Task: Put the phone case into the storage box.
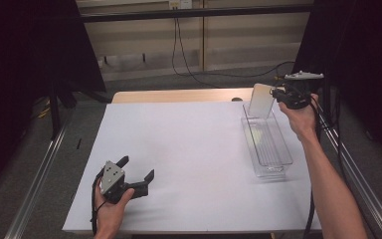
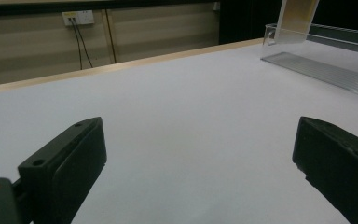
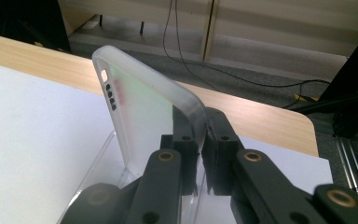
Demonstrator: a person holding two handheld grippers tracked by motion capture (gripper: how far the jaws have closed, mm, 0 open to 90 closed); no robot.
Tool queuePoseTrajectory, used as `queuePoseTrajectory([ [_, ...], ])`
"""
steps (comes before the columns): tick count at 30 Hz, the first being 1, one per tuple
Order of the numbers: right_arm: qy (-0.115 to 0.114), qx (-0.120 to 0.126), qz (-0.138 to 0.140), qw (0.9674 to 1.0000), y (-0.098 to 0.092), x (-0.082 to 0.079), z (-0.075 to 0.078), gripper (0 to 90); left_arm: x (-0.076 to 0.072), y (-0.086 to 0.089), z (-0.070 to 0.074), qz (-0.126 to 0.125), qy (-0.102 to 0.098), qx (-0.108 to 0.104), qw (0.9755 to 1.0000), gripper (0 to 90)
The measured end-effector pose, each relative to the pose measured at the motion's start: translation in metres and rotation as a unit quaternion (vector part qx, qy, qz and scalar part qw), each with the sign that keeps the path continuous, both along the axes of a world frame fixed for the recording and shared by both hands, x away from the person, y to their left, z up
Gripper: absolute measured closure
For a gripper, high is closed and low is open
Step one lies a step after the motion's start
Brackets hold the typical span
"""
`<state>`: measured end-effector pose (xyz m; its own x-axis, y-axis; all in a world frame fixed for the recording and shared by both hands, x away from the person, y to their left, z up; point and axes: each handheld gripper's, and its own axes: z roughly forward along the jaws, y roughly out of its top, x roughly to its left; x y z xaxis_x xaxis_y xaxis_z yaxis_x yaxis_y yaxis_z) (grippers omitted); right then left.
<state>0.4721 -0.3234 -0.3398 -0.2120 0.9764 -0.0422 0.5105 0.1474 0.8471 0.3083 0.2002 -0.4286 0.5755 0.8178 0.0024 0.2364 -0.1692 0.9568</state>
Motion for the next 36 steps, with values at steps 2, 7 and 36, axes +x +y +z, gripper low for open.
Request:
queuePoseTrajectory([
  [2, 0.001, -0.006, 0.000, 1.0000, 0.001, 0.002, -0.003, 84.9, 0.000, 0.000, 0.000, 0.001, -0.001, 0.004, 1.0000, 2.7],
  [7, 0.002, -0.016, -0.003, 0.9999, 0.004, 0.006, -0.008, 84.9, 0.000, 0.000, -0.001, -0.001, 0.000, 0.004, 1.0000, 2.7],
  [36, 0.009, -0.038, 0.006, 0.9992, 0.013, 0.018, -0.025, 85.0, -0.001, -0.003, -0.002, -0.006, 0.000, 0.012, 0.9999, 2.6],
])
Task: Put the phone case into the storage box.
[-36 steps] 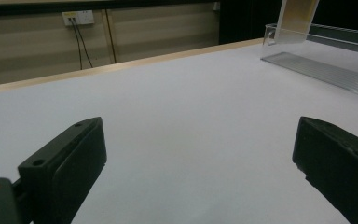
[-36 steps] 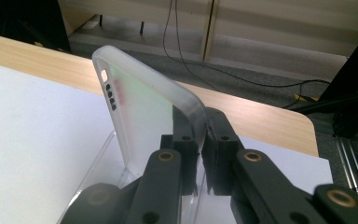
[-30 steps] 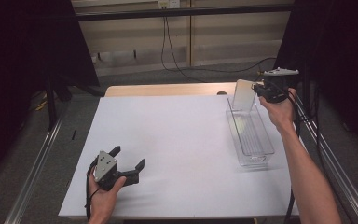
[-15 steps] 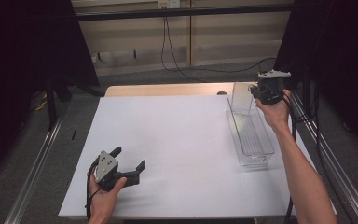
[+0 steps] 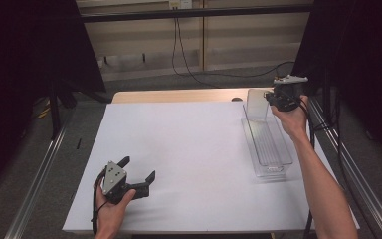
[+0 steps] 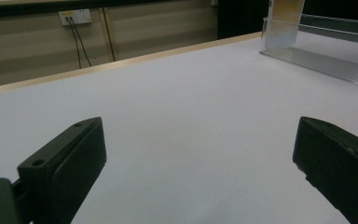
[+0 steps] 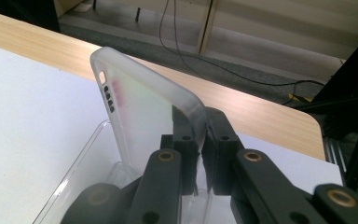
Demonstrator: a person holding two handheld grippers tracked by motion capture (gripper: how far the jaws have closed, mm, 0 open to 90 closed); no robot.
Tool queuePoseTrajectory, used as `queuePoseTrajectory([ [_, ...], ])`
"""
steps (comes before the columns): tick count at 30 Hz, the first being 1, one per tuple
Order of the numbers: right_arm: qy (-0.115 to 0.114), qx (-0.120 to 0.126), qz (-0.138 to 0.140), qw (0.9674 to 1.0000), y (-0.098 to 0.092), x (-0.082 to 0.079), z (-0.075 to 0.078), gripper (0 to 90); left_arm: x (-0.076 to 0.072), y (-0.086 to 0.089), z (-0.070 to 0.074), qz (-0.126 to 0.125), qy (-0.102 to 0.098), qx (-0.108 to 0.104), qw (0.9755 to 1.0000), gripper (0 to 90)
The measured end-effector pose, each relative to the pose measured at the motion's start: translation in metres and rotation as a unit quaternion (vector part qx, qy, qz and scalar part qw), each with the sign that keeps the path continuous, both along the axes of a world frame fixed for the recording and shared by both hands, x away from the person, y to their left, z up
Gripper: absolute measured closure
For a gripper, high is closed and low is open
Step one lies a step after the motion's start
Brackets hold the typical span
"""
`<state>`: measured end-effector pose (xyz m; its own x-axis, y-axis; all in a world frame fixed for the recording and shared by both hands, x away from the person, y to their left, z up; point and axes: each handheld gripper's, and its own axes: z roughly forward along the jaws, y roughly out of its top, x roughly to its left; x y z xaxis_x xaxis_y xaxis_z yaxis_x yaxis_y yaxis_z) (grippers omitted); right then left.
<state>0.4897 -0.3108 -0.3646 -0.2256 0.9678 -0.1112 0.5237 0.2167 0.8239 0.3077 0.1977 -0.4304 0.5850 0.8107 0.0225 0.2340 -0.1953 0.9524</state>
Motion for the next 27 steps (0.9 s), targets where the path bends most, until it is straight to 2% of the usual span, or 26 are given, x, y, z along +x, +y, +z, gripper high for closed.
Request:
queuePoseTrajectory([
  [5, 0.007, 0.008, 0.012, 0.9999, -0.005, 0.003, 0.001, 84.9, 0.000, -0.001, 0.000, 0.000, 0.000, 0.004, 1.0000, 2.6],
  [7, 0.019, 0.004, 0.025, 0.9995, -0.007, 0.005, 0.003, 84.9, 0.000, -0.001, 0.001, 0.004, -0.009, 0.007, 0.9999, 2.6],
  [11, 0.033, -0.002, 0.040, 0.9987, -0.010, 0.010, 0.006, 84.9, 0.001, -0.002, 0.000, -0.001, -0.002, 0.009, 1.0000, 2.6],
  [14, 0.038, -0.005, 0.038, 0.9985, -0.010, 0.015, 0.007, 84.8, 0.001, -0.003, -0.001, -0.002, -0.003, 0.007, 1.0000, 2.6],
  [23, 0.044, 0.009, 0.032, 0.9985, -0.014, 0.022, 0.006, 84.5, 0.001, -0.004, 0.000, -0.005, -0.005, 0.012, 0.9999, 2.6],
  [27, 0.043, 0.020, 0.026, 0.9985, -0.016, 0.025, 0.005, 84.1, -0.001, -0.004, 0.002, -0.005, -0.016, 0.017, 0.9997, 2.6],
])
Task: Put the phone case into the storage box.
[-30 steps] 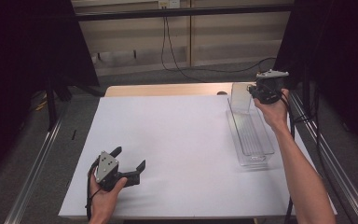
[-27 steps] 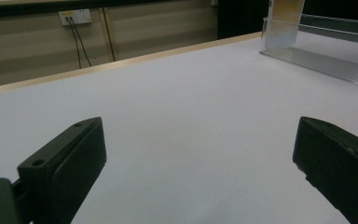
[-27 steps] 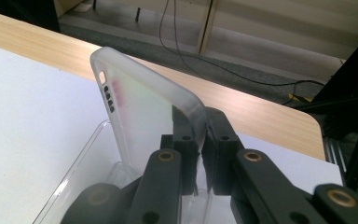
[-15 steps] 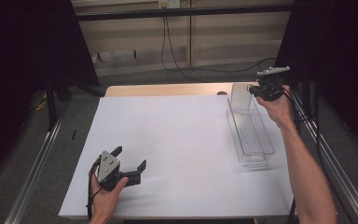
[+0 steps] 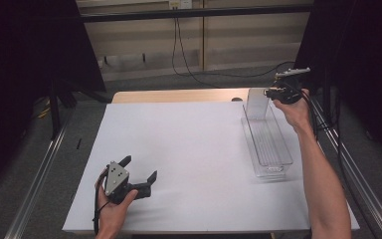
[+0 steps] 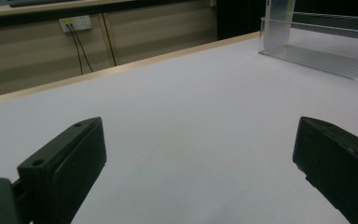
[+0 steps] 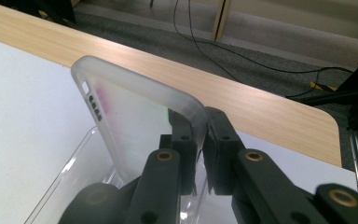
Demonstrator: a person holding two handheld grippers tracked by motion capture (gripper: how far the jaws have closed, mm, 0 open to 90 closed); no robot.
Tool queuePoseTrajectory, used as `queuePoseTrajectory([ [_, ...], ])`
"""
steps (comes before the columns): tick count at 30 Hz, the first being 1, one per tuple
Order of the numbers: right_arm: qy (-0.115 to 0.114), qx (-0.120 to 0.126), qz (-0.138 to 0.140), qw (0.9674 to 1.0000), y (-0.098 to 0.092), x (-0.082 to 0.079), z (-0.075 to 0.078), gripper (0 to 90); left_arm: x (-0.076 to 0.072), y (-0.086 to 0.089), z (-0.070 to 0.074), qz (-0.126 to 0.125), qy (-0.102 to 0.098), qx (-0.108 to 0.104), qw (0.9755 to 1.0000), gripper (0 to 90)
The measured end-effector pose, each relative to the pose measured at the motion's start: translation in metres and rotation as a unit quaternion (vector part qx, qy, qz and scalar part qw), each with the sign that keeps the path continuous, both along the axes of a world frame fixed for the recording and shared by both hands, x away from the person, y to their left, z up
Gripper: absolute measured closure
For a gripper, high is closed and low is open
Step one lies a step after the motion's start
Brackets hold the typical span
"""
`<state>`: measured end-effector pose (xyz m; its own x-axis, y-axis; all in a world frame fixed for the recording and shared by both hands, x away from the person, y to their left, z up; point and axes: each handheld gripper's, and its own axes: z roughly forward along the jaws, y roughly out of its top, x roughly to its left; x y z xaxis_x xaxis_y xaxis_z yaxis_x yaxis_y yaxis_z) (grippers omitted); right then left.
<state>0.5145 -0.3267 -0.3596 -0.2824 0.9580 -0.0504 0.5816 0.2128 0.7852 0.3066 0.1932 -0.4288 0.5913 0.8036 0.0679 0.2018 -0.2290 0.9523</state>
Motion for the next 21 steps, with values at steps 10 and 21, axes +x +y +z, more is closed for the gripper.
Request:
queuePoseTrajectory([
  [10, -0.001, 0.019, -0.019, 0.9996, -0.0024, 0.0043, -0.0032, 83.5, 0.0007, 0.0022, -0.0002, 0.000, 0.007, -0.011, 0.9999, 2.6],
  [21, 0.001, 0.034, -0.030, 0.9990, -0.0043, 0.0044, -0.0040, 82.7, 0.0005, 0.0042, 0.0000, 0.003, 0.007, -0.011, 0.9999, 2.6],
])
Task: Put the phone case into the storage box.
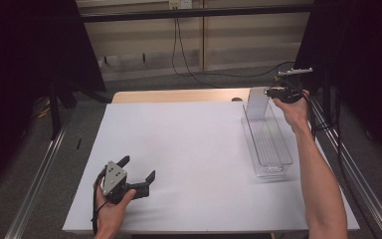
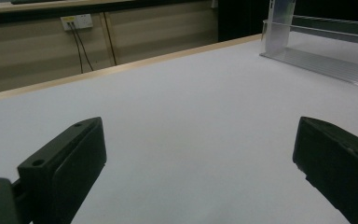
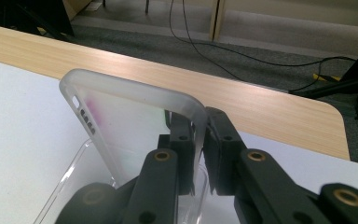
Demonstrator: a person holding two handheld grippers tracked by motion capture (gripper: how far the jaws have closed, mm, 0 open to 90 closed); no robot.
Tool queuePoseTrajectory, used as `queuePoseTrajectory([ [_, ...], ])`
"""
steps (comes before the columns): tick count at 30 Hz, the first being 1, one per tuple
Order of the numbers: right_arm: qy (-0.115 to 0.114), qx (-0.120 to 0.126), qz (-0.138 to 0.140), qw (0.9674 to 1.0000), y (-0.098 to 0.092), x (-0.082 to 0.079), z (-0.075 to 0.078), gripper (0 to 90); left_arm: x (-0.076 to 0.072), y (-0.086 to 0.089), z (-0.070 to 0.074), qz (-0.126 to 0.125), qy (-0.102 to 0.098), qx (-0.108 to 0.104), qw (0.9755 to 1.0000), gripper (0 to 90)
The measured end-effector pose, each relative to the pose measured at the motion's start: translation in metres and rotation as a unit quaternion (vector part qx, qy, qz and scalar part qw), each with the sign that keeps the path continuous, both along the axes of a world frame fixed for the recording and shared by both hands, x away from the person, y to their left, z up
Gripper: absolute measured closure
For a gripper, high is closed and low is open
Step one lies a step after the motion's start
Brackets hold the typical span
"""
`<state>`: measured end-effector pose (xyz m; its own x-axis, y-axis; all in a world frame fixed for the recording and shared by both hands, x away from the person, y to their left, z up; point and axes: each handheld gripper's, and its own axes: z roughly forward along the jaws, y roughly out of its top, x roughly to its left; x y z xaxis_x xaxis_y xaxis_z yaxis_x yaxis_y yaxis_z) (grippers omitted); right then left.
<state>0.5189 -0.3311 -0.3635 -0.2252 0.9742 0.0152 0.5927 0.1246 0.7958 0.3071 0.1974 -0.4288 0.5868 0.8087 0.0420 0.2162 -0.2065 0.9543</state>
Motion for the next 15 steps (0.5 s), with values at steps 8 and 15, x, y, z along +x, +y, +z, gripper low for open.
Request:
queuePoseTrajectory([
  [8, 0.004, 0.008, -0.003, 1.0000, -0.0006, -0.0009, -0.0005, 77.5, -0.0007, 0.0011, 0.0007, 0.002, -0.003, -0.001, 1.0000, 2.6],
  [15, 0.005, 0.015, -0.017, 0.9997, 0.0000, -0.0066, 0.0009, 64.9, -0.0015, 0.0006, 0.0011, 0.000, -0.002, -0.003, 1.0000, 2.6],
])
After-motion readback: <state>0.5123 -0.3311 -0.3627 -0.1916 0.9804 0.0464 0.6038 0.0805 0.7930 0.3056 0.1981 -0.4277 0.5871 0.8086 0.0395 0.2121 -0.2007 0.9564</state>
